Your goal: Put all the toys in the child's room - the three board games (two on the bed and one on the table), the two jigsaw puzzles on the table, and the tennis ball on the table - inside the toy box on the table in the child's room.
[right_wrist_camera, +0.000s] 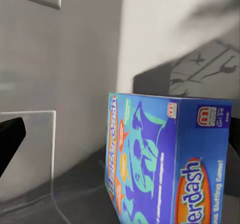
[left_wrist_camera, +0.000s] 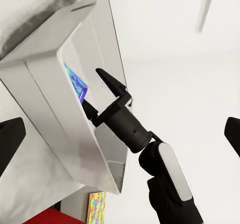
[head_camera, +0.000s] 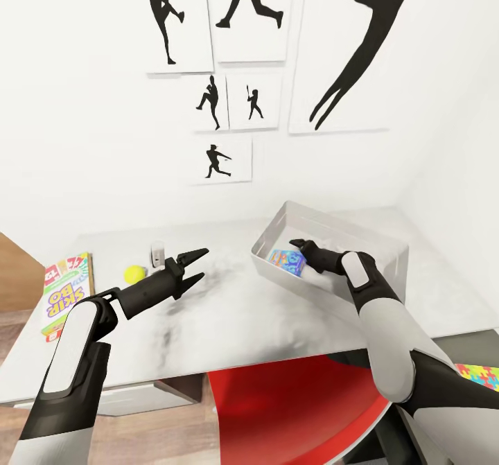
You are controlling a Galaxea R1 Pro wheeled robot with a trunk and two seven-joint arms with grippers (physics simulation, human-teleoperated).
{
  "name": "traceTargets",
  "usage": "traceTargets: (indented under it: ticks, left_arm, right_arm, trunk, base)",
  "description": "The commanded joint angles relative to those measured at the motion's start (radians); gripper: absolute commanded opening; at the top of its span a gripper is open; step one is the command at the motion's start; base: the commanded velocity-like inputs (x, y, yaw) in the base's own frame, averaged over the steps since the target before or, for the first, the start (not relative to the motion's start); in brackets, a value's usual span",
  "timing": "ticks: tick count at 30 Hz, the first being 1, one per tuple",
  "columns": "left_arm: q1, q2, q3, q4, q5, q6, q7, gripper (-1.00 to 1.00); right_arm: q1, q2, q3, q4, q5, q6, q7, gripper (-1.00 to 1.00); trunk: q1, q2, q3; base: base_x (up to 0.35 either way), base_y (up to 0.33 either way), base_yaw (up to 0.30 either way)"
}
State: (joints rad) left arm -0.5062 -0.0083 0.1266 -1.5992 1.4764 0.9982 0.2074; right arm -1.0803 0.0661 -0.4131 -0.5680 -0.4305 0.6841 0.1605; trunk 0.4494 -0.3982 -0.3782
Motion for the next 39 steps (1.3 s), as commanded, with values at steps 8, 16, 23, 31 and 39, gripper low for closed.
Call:
traceTargets:
  ticks: [8,16,23,31,39]
  left_arm:
    - [-0.001,0.0,0.002,-0.001,0.011,0.005,0.01,1.0]
    - [0.0,0.001,0.002,-0.001,0.011,0.005,0.01,1.0]
    - [-0.001,0.001,0.002,-0.001,0.012,0.005,0.01,1.0]
    - [0.0,0.002,0.002,-0.001,0.012,0.005,0.01,1.0]
    - [0.0,0.003,0.002,-0.001,0.012,0.005,0.01,1.0]
  right_arm:
    - [-0.001,0.001,-0.008,-0.001,0.004,0.006,0.004,1.0]
    - [-0.001,0.001,-0.008,-0.001,0.004,0.006,0.004,1.0]
    - [-0.001,0.0,-0.008,-0.003,0.006,0.005,0.003,1.0]
    - [-0.001,-0.009,-0.008,-0.009,0.008,-0.014,0.0,1.0]
    - [0.0,-0.016,-0.006,-0.014,0.009,-0.046,-0.004,1.0]
  trunk:
    - [0.001,-0.002,-0.002]
    - [0.001,-0.002,-0.002]
    - [0.001,-0.002,-0.002]
    - [0.001,-0.002,-0.002]
    - [0.001,-0.002,-0.002]
  base:
    - [0.0,0.0,0.0]
    - [0.0,0.0,0.0]
    - [0.0,0.0,0.0]
    - [0.0,0.0,0.0]
    - [0.0,0.0,0.0]
